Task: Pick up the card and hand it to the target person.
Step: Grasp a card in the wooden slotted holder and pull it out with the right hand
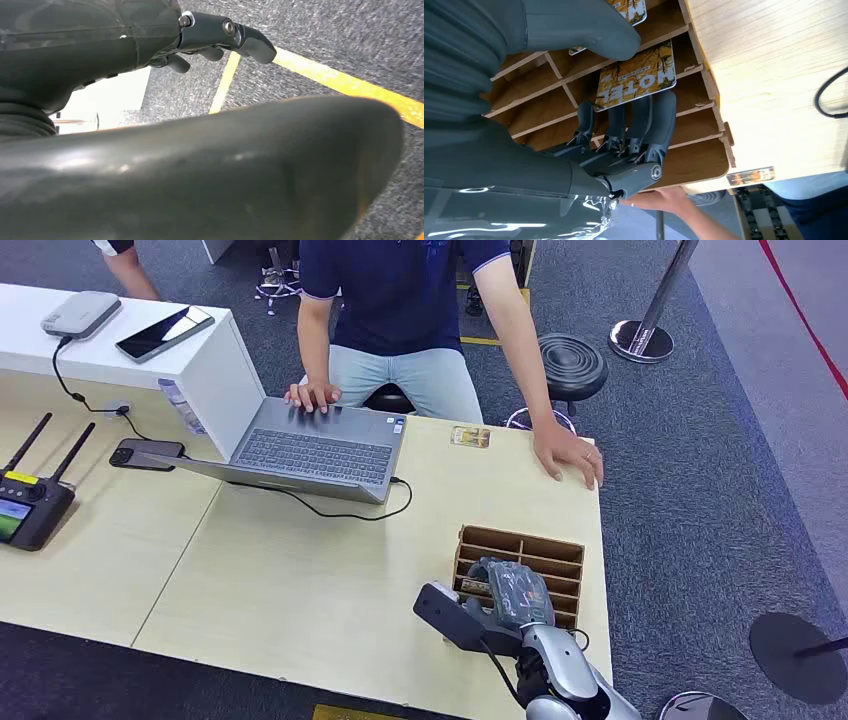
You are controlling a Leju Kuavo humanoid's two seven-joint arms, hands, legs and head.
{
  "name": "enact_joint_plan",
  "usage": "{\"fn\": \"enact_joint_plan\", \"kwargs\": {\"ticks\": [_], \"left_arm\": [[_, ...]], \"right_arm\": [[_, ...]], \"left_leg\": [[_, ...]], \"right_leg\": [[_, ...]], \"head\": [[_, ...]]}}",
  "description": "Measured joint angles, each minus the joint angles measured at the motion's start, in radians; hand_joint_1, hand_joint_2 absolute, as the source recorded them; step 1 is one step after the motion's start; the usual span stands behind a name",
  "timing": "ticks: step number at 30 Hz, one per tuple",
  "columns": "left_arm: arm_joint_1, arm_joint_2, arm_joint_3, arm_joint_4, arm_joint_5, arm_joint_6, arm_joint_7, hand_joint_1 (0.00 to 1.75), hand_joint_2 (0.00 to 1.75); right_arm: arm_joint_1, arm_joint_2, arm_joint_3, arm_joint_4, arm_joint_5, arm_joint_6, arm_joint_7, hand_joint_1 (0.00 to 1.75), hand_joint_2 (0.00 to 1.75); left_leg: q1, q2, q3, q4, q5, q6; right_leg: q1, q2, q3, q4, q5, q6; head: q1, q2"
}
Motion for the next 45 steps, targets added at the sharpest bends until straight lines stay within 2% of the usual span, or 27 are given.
{"fn": "enact_joint_plan", "kwargs": {"ticks": [13, 17, 20, 22, 24, 27, 38, 45], "left_arm": [[0.000, 0.000, 0.000, 0.000, 0.000, 0.000, 0.000, 0.00, 0.00], [0.000, 0.000, 0.000, 0.000, -0.001, 0.001, 0.000, 0.00, 0.00], [0.000, 0.000, 0.000, 0.000, -0.001, 0.001, -0.001, 0.00, 0.00], [0.000, 0.000, 0.000, 0.000, -0.001, 0.002, -0.004, 0.00, 0.87], [0.000, 0.000, 0.000, 0.000, -0.001, 0.002, -0.006, 0.00, 1.75], [0.000, 0.000, 0.000, 0.000, -0.001, 0.002, -0.011, 0.00, 1.75], [0.000, 0.000, 0.000, 0.000, -0.020, 0.008, -0.035, 0.00, 1.75], [0.000, 0.000, 0.000, 0.000, -0.011, 0.022, -0.033, 0.00, 1.75]], "right_arm": [[-0.002, 0.000, 0.001, 0.002, -0.001, 0.009, 0.000, 1.01, 1.75], [-0.004, 0.000, 0.001, 0.002, -0.002, 0.014, 0.000, 1.11, 1.75], [-0.003, 0.000, 0.002, 0.003, -0.006, 0.015, 0.001, 1.27, 1.75], [-0.003, -0.001, 0.004, 0.006, -0.006, 0.015, 0.002, 1.43, 1.75], [-0.003, -0.001, 0.005, 0.008, -0.006, 0.015, 0.002, 1.51, 1.75], [-0.003, -0.002, 0.007, 0.010, -0.006, 0.014, 0.002, 1.55, 1.75], [-0.006, -0.002, 0.012, 0.014, -0.006, 0.010, 0.002, 1.50, 1.75], [-0.004, -0.003, 0.012, 0.014, -0.003, -0.034, -0.023, 1.50, 1.75]], "left_leg": [[0.000, 0.000, 0.000, 0.000, 0.000, 0.000], [0.000, 0.000, 0.000, 0.000, 0.000, 0.000], [0.000, 0.000, 0.000, 0.000, 0.000, 0.000], [0.000, 0.000, 0.000, 0.000, 0.000, 0.000], [0.000, 0.000, 0.000, 0.000, 0.000, 0.000], [0.000, 0.000, 0.000, 0.000, 0.000, 0.000], [0.000, 0.000, 0.000, 0.000, 0.000, 0.000], [0.000, 0.000, 0.000, 0.000, 0.000, 0.000]], "right_leg": [[0.000, 0.000, 0.000, 0.000, 0.000, 0.000], [0.000, 0.000, 0.000, 0.000, 0.000, 0.000], [0.000, 0.000, 0.000, 0.000, 0.000, 0.000], [0.000, 0.000, 0.000, 0.000, 0.000, 0.000], [0.000, 0.000, 0.000, 0.000, 0.000, 0.000], [0.000, 0.000, 0.000, 0.000, 0.000, 0.000], [0.000, 0.000, 0.000, 0.000, 0.000, 0.000], [0.000, 0.000, 0.000, 0.000, 0.000, 0.000]], "head": [[0.000, 0.000], [0.000, 0.000], [0.000, 0.000], [0.000, 0.000], [0.000, 0.000], [0.000, 0.000], [0.000, 0.000], [0.000, 0.000]]}}
